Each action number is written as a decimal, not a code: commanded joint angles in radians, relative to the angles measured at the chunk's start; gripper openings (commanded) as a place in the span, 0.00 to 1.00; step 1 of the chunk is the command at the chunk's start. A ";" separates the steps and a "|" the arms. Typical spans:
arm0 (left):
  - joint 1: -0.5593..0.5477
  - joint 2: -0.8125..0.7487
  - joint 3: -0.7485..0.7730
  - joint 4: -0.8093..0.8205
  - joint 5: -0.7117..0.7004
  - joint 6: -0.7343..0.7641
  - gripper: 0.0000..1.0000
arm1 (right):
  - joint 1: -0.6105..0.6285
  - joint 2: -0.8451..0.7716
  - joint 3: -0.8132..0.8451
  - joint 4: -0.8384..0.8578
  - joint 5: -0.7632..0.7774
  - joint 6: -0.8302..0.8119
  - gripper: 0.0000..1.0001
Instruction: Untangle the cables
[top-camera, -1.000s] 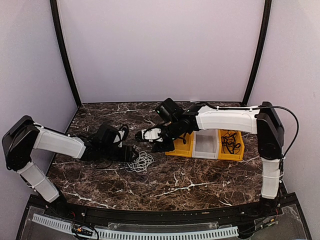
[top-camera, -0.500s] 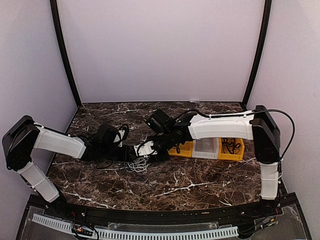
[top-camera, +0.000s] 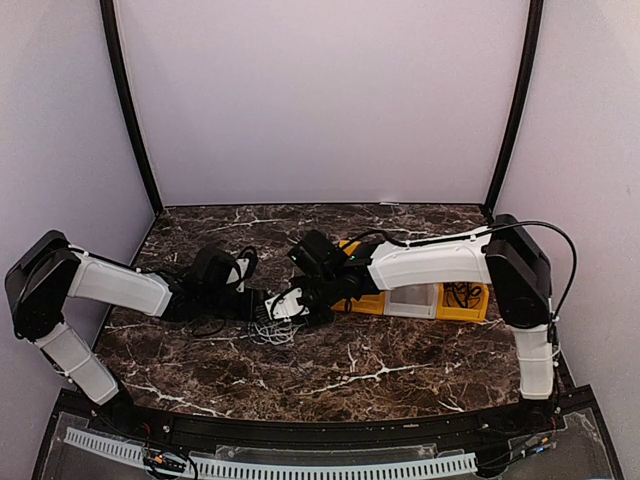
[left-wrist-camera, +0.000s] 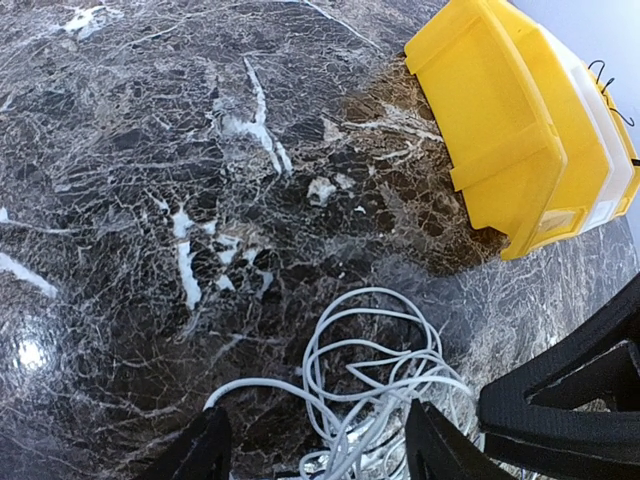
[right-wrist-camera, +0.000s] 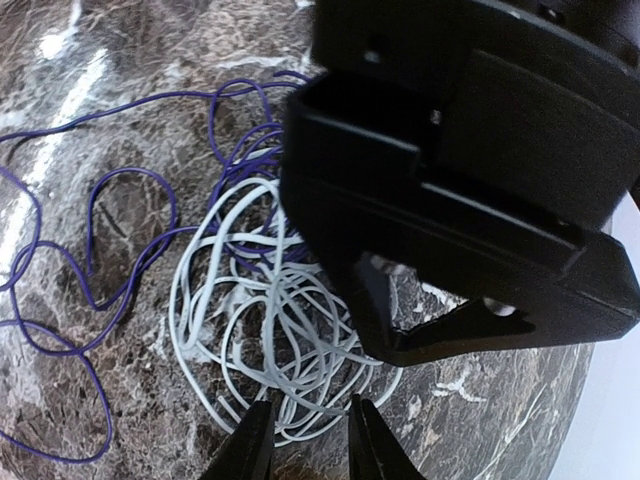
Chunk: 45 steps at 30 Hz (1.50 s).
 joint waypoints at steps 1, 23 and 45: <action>0.006 0.008 0.008 0.016 0.015 0.018 0.62 | 0.013 0.022 -0.011 0.092 0.018 0.003 0.24; 0.010 0.019 0.005 0.016 0.017 0.033 0.57 | 0.045 0.024 -0.055 0.203 0.122 -0.040 0.12; 0.021 -0.196 -0.001 -0.096 -0.097 0.104 0.56 | -0.046 -0.160 0.081 -0.136 -0.133 0.241 0.00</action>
